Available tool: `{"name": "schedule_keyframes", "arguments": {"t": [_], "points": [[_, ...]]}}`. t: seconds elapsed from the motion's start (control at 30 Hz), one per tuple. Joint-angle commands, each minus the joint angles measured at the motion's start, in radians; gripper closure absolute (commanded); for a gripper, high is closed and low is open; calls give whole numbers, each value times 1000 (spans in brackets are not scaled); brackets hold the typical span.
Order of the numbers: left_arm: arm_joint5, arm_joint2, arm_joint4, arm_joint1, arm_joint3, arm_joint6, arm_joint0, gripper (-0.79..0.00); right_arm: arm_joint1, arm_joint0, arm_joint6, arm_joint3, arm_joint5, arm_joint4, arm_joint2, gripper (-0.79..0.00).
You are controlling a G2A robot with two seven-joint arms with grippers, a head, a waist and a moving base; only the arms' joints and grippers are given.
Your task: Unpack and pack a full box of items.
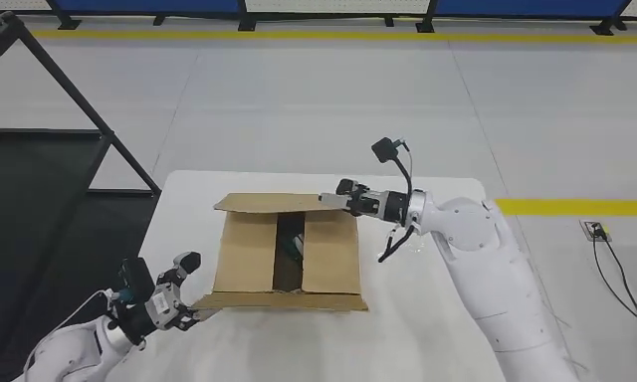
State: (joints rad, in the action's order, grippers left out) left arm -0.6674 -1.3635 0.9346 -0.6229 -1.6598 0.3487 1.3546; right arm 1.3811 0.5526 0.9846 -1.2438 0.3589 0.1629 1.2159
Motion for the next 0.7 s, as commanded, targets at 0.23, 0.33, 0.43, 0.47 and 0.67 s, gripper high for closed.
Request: {"name": "schedule_keyframes", "arguments": {"t": [0.23,0.33,0.43,0.47,0.67], "points": [[160,11,-94,-29,-54,-111,-51,-785,-2,13,11,-56,-234,-12,-32,-785],[184,17,-130,-38,-53,-162,-80,-785,1,7,18,-51,-325,-92,-29,-785],[208,32,-163,-48,-49,-205,-114,-785,2,-3,9,-31,-369,-122,-30,-785],[219,36,-171,-52,-45,-217,-127,-785,2,-7,2,-22,-382,-123,-30,-785],[261,72,-190,-75,-7,-246,-190,-785,2,-13,-9,-21,-392,-102,-37,-785]]}}
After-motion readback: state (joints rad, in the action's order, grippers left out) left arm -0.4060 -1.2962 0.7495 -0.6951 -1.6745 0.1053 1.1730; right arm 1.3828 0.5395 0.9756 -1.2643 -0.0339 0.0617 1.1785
